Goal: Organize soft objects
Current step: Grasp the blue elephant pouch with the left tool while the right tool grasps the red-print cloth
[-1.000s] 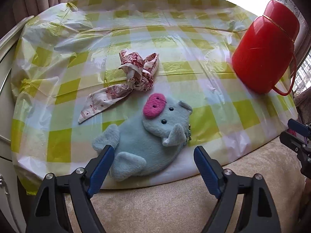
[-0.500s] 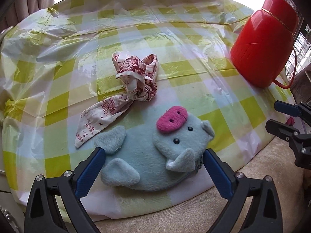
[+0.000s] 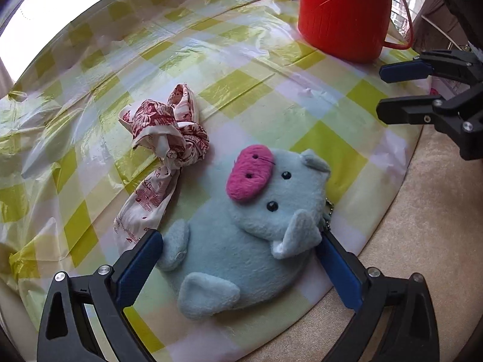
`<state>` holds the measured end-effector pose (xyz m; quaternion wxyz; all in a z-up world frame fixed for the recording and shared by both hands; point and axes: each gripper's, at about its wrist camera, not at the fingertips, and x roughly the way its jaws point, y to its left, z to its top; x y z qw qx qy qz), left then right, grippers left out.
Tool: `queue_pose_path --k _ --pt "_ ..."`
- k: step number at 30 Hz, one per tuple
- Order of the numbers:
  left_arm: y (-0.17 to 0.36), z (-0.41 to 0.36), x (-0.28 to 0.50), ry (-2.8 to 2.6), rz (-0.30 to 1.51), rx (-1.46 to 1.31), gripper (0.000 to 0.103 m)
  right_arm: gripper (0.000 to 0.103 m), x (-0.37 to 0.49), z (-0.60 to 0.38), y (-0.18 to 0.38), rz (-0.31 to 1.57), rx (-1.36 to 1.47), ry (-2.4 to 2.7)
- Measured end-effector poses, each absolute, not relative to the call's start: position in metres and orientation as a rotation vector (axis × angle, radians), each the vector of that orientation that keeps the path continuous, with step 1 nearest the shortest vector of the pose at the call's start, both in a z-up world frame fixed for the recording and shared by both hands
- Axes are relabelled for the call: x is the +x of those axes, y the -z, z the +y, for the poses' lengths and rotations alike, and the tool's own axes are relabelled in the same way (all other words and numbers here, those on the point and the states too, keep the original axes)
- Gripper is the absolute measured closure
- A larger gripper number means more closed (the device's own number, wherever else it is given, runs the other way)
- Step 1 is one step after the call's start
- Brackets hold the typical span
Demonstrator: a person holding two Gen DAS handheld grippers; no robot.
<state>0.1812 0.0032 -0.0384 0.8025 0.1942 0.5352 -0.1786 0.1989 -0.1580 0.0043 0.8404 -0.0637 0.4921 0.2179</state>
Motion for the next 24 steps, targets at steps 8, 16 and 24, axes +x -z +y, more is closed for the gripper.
queue_pose_path --k 8,16,24 --pt "0.045 0.023 0.193 0.359 1.181 0.242 0.006 0.032 0.215 -0.139 -0.005 1.034 -0.124 -0.490" --pt "0.035 0.030 0.167 0.269 1.183 0.142 0.033 0.026 0.236 -0.101 -0.011 1.008 -0.072 -0.553" --pt "0.032 0.060 0.144 0.114 1.166 -0.006 0.040 0.025 0.248 -0.046 0.002 1.040 -0.064 -0.621"
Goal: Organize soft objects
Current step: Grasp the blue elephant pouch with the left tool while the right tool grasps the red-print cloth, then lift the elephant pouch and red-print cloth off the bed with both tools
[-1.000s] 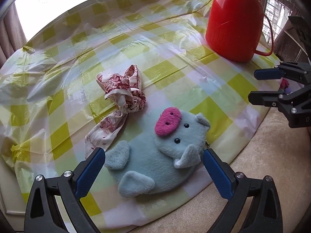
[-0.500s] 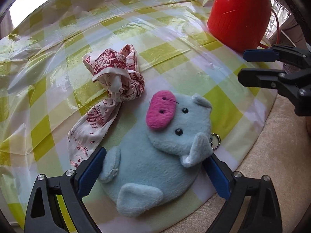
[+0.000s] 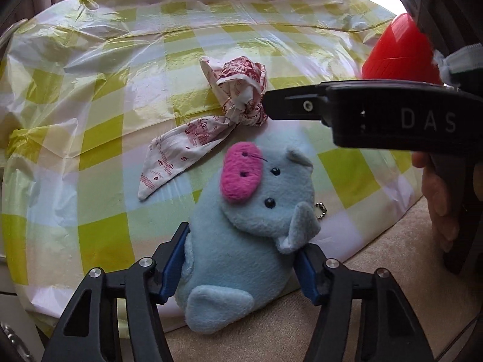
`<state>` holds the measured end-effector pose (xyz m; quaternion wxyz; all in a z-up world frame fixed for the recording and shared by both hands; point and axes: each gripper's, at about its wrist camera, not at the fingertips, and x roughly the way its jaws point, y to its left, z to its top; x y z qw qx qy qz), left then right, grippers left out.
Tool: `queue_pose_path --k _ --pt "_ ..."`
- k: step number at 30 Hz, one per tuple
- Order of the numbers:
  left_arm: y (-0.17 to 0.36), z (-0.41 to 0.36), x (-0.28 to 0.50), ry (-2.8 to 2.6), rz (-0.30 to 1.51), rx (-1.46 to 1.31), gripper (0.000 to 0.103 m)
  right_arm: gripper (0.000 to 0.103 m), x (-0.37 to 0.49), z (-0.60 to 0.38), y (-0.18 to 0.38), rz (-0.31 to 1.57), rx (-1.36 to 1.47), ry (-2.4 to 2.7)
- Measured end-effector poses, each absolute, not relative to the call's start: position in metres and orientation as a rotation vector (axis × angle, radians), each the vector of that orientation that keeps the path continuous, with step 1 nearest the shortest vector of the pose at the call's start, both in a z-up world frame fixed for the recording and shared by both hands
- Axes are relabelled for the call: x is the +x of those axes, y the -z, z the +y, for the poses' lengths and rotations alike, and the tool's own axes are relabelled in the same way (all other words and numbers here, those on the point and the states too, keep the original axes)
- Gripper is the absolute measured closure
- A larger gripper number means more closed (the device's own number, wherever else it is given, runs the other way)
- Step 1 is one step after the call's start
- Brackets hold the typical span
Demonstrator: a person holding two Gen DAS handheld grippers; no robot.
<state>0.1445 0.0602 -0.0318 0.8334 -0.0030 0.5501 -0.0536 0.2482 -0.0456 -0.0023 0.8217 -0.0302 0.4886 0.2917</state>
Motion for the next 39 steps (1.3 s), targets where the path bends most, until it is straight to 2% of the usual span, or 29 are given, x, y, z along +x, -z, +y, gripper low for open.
queue_pose_path --k 11,13,14,15,18,28,39 --pt "0.019 0.092 0.122 -0.124 1.107 -0.195 0.040 0.027 0.272 -0.010 0.024 1.058 -0.076 -0.586" --pt "0.016 0.095 0.120 -0.147 1.090 -0.217 0.040 0.038 0.273 -0.006 0.026 1.051 -0.090 -0.583" --pt "0.015 0.095 0.120 -0.157 1.084 -0.223 0.040 0.054 0.273 -0.005 0.026 1.040 -0.098 -0.582" --pt "0.015 0.096 0.122 -0.172 1.079 -0.222 0.040 0.063 0.273 -0.004 0.026 1.046 -0.097 -0.592" --pt "0.012 0.095 0.125 -0.192 1.068 -0.243 0.040 0.067 0.270 -0.006 0.024 1.032 -0.110 -0.595" --pt "0.003 0.073 0.132 -0.265 1.030 -0.248 0.040 0.069 0.240 -0.050 -0.009 0.919 -0.108 -0.537" --pt "-0.012 0.019 0.127 -0.209 0.995 -0.201 0.040 0.069 0.196 -0.121 -0.026 0.896 -0.086 -0.444"
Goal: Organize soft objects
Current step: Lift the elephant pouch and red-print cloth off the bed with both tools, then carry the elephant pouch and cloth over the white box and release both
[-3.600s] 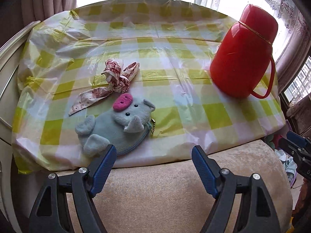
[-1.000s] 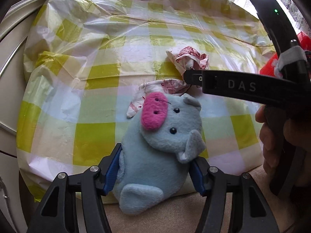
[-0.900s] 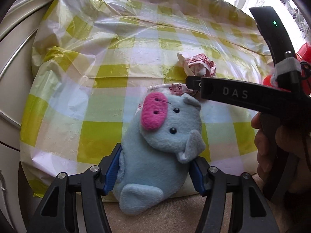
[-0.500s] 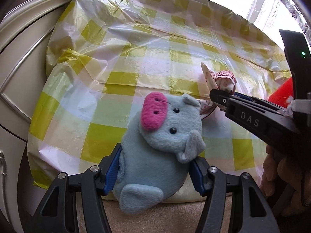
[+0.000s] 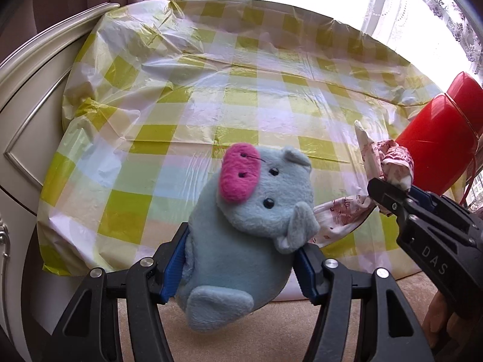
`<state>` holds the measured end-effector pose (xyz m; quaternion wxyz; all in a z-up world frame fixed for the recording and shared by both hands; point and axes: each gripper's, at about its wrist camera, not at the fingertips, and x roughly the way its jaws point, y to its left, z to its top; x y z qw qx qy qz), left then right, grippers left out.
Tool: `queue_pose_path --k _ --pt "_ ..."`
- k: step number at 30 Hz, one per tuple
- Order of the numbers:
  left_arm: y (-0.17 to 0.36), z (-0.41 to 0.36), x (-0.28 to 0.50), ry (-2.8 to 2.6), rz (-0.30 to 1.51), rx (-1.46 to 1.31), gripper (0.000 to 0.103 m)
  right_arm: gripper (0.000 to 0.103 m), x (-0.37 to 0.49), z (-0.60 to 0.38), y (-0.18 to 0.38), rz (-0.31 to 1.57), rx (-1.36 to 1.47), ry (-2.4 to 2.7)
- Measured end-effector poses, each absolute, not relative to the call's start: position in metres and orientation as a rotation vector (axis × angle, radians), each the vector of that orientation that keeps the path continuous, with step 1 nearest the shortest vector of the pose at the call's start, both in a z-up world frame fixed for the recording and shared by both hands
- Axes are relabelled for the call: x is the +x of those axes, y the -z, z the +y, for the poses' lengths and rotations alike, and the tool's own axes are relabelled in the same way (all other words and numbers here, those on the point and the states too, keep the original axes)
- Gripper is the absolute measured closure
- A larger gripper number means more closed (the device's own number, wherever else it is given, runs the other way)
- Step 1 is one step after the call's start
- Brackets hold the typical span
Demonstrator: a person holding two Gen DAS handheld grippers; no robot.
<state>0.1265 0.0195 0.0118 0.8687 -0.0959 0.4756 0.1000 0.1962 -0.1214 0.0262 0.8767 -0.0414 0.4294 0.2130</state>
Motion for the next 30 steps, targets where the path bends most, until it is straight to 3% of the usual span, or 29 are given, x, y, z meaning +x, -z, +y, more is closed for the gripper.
queue_pose_path --k 30 --pt "-0.031 -0.139 0.090 -0.013 0.944 -0.002 0.040 0.069 0.108 -0.306 -0.031 0.908 0.010 -0.169"
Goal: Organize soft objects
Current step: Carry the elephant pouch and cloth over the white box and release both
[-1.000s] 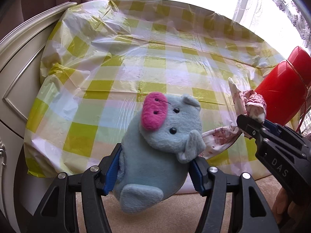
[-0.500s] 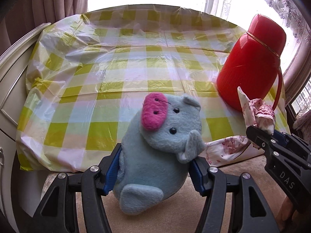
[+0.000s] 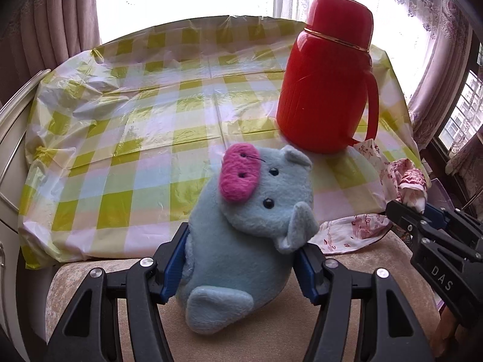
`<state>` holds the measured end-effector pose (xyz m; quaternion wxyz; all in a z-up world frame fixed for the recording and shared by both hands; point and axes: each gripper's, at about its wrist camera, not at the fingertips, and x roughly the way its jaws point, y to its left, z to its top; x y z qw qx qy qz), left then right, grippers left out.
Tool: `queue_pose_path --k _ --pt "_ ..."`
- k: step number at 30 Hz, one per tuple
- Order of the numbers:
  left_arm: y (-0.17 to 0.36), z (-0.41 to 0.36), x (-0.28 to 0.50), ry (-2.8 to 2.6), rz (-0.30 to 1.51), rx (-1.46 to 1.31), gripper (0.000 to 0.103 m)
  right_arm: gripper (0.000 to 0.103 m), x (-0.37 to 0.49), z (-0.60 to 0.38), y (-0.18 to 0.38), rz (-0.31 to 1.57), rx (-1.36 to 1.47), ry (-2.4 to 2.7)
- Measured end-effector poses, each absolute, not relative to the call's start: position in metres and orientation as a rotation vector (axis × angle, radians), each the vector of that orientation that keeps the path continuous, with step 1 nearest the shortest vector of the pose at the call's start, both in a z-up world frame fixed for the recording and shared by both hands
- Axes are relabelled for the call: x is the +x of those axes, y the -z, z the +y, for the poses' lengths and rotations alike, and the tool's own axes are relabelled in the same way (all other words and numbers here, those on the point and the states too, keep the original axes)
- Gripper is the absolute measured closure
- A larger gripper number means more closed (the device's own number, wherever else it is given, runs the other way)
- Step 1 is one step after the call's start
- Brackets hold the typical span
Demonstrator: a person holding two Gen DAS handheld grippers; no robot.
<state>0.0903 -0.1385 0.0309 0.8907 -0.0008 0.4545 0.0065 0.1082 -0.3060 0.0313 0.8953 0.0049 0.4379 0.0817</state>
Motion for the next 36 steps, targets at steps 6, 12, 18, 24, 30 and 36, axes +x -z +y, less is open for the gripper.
queue_pose_path --k 6,12,18,24,30,36 --pt "-0.037 -0.165 0.082 0.033 0.924 0.019 0.040 0.069 0.094 -0.340 -0.031 0.903 0.038 -0.114" --pt "-0.045 -0.202 0.075 0.146 0.885 0.020 0.040 0.069 0.080 -0.376 -0.034 0.896 0.060 -0.058" --pt "-0.045 -0.244 0.074 0.314 0.879 -0.011 0.040 0.069 0.060 -0.431 -0.044 0.884 0.090 0.039" --pt "-0.041 -0.287 0.073 0.432 0.898 -0.013 0.040 0.069 0.039 -0.486 -0.048 0.885 0.123 0.153" --pt "-0.035 -0.323 0.077 0.499 0.929 0.005 0.040 0.069 0.032 -0.529 -0.050 0.879 0.115 0.256" --pt "-0.027 -0.351 0.088 0.504 0.950 0.041 0.040 0.069 0.044 -0.543 -0.045 0.888 0.084 0.286"
